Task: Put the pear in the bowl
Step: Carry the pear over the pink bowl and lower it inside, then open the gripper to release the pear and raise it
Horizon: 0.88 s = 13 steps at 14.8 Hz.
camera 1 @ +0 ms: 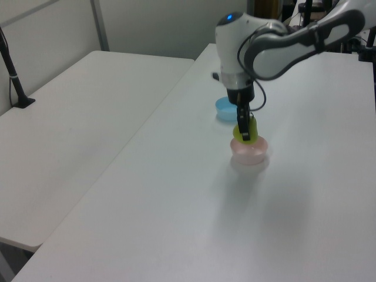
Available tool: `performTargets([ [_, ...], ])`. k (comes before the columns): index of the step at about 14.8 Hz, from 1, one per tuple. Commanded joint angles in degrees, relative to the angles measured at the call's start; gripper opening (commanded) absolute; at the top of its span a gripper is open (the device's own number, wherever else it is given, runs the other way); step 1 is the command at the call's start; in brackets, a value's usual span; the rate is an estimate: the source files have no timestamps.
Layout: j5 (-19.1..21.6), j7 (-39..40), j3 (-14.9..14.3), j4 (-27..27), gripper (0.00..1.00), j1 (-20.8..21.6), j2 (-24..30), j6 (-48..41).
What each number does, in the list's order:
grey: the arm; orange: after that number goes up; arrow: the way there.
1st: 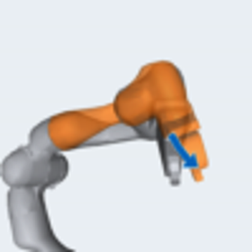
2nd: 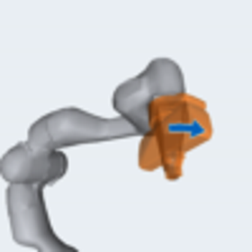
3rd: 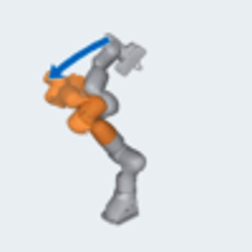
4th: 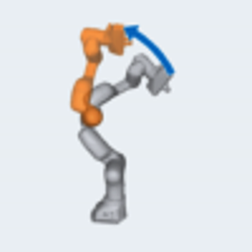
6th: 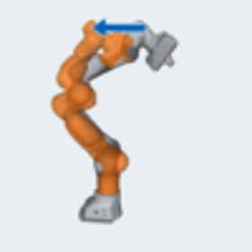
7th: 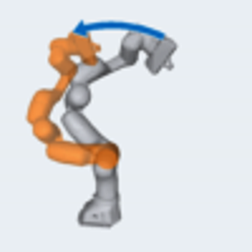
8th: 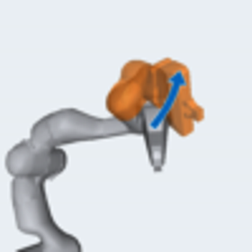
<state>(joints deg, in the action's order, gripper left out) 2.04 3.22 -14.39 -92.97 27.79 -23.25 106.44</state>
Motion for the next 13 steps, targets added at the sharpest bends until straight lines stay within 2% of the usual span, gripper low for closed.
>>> performTargets([
  [1,-0.99,-0.5,0.59,-0.63,0.84,0.59,-2.49,2.45],
  [3,-0.99,-0.68,0.59,-0.99,0.97,1.03,-3.29,3.69],
  [4,-0.99,-0.68,0.59,-0.99,1.0,1.03,-3.2,3.6],
  [7,-0.99,-0.68,0.59,-0.81,1.0,1.03,-2.15,2.73],
  [10,-0.9,-0.68,0.59,-0.81,1.0,-0.1,4.33,-1.82],
  [13,-0.9,-0.59,0.59,-0.81,1.0,-4.31,11.63,-8.68],
])
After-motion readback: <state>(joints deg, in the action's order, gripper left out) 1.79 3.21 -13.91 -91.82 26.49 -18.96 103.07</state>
